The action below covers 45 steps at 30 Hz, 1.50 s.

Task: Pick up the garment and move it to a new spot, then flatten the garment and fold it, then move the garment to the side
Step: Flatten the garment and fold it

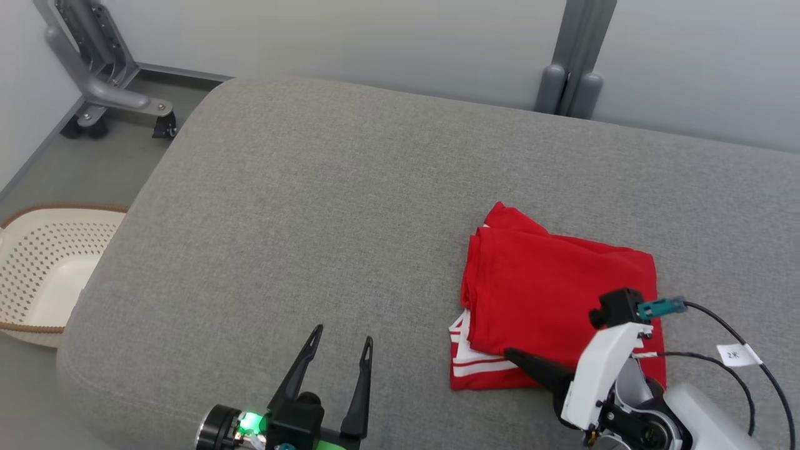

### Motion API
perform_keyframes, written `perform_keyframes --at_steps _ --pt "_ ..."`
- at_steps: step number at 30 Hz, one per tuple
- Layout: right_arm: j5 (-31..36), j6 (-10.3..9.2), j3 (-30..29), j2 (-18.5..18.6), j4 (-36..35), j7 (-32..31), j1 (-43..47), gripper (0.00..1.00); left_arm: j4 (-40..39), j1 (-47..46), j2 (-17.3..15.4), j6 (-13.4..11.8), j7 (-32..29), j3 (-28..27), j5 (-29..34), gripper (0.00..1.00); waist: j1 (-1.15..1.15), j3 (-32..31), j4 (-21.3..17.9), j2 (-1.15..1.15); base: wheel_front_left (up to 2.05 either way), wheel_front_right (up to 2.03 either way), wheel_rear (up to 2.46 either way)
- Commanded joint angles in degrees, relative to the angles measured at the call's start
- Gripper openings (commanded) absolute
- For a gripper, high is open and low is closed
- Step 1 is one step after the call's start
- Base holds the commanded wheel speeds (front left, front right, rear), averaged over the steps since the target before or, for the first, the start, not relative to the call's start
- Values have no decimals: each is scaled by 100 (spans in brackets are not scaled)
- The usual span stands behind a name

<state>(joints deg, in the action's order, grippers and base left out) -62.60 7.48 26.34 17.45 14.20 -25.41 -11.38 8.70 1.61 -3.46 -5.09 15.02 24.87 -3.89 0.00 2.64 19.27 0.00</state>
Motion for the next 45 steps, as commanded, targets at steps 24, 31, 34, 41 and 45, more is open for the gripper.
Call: perform_keyframes --at_steps 24,31,34,41,45 --pt "3179 1 -1408 220 696 3894 899 100 -38 484 -44 -117 20 -732 -359 100 0 -533 -1682 0 0 0 0" --pt "4411 1 -1891 -348 47 4059 1175 100 -191 661 -14 -196 20 -941 -304 100 0 -709 -1832 0 0 0 0" --pt "4763 1 -2100 -614 -354 4058 1386 100 -238 744 -4 -204 20 -1011 -268 100 0 -774 -1845 0 0 0 0" --pt "5241 1 -2061 -911 -635 4060 1823 100 -345 962 19 -152 20 -1144 -165 100 0 -926 -1822 0 0 0 0" --pt "5340 1 -1961 -956 -592 4060 1953 100 -349 1020 33 -137 19 -1179 -115 100 0 -978 -1811 0 0 0 0"
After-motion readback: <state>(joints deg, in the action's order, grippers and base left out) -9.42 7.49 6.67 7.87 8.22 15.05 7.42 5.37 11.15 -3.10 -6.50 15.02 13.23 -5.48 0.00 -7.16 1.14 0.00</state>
